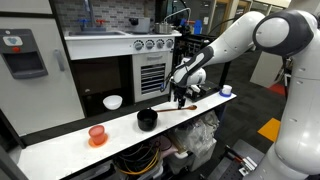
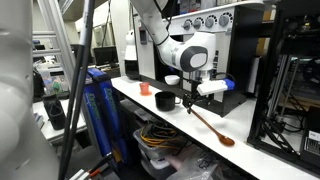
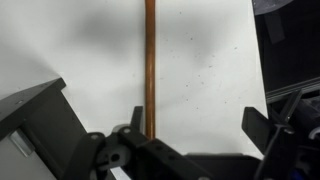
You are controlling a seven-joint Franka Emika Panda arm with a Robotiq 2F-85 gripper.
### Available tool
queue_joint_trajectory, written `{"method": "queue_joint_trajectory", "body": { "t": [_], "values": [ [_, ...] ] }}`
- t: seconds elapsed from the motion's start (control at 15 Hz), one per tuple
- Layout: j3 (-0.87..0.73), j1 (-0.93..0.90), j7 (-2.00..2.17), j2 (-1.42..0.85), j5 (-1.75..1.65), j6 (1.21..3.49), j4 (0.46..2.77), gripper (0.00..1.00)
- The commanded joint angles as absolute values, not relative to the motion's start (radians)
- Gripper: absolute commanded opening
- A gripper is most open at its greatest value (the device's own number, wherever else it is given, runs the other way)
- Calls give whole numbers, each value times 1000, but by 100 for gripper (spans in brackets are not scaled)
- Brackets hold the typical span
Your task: Use the wooden spoon to mix the contents of the black cup then place the spoon on the counter
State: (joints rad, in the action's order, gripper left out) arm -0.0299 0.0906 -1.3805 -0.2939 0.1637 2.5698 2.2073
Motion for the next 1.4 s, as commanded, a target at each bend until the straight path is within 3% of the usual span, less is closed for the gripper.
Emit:
{"method": "queue_joint_trajectory", "body": {
  "t": [0.0, 1.33],
  "values": [
    [-1, 118, -1399, -351, 102, 2594, 2153, 100],
    [8, 132, -1373, -399, 11, 2628, 2143, 100]
  ]
}}
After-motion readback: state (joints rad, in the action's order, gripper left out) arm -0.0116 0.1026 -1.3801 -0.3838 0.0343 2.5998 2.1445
